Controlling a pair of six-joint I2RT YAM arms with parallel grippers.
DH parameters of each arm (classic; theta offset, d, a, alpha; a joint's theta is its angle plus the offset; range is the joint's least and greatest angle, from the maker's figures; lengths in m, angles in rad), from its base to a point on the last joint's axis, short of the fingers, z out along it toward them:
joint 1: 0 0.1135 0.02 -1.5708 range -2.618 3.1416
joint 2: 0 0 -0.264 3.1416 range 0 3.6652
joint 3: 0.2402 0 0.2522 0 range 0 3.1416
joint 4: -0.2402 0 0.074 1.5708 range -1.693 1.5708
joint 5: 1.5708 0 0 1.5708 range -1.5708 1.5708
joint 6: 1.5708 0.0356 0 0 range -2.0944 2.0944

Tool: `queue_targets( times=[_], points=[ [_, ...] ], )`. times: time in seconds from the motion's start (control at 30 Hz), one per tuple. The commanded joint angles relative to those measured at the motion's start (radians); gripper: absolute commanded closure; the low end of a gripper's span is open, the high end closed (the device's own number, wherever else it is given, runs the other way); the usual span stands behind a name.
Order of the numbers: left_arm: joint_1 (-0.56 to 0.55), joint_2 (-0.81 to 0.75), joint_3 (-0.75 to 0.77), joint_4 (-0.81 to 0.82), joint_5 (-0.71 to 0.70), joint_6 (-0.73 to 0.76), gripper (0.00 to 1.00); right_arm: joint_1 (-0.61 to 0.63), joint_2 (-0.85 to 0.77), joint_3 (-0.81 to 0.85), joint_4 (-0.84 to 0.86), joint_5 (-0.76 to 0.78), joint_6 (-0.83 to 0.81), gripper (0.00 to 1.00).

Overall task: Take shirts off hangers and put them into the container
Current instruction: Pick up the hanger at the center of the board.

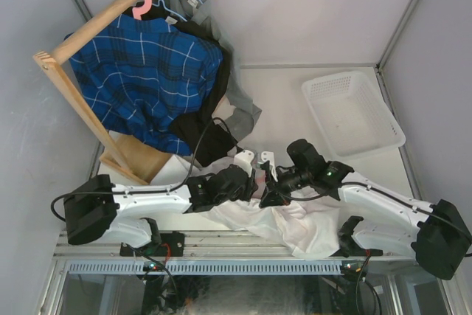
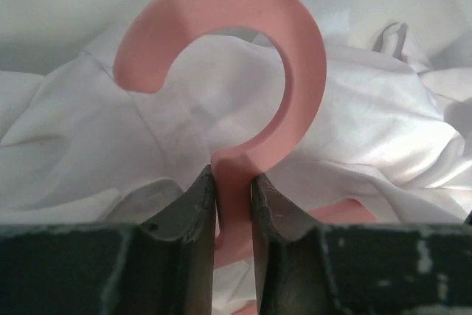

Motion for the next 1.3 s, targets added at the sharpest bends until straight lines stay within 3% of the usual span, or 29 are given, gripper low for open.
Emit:
queue_targets(
  times=[0.0,0.07,0.13,0.37,0.67,0.83,0.93,1.1,1.2,1.27],
  points=[
    [-0.010,0.010,0.058,0.030,0.000,0.017,0.84,-0.002,-0.033,0.005,0.050,-0.012,-0.020,0.98],
    [-0.008,-0.042,0.034,0.026,-0.050,0.002,0.95,-0.002,-0.039,0.005,0.050,-0.005,-0.021,0.98],
    [-0.009,-0.115,0.018,-0.007,-0.119,-0.007,1.00,-0.003,-0.044,0.005,0.051,-0.001,-0.020,0.98],
    [-0.008,-0.429,0.021,-0.193,-0.375,0.001,1.00,0.000,-0.071,0.009,0.061,0.003,0.013,0.98],
    [-0.001,-0.659,0.073,-0.359,-0.585,0.035,1.00,0.020,-0.141,0.088,-0.093,0.194,0.048,0.97],
    [-0.002,-0.722,0.075,-0.397,-0.565,0.046,1.00,0.017,-0.214,0.166,-0.180,0.294,0.085,0.74],
    [-0.002,-0.730,0.077,-0.398,-0.502,0.069,1.00,0.009,-0.321,0.184,-0.138,0.372,0.165,0.52],
    [-0.001,-0.710,0.088,-0.396,-0.451,0.074,1.00,-0.031,-0.467,0.163,-0.060,0.550,0.283,0.27],
    [-0.002,-0.707,0.088,-0.365,-0.432,0.081,1.00,-0.093,-0.444,0.148,-0.084,0.563,0.318,0.22],
    [-0.001,-0.709,0.091,-0.354,-0.422,0.086,1.00,-0.153,-0.379,0.154,-0.108,0.480,0.349,0.19]
  ],
)
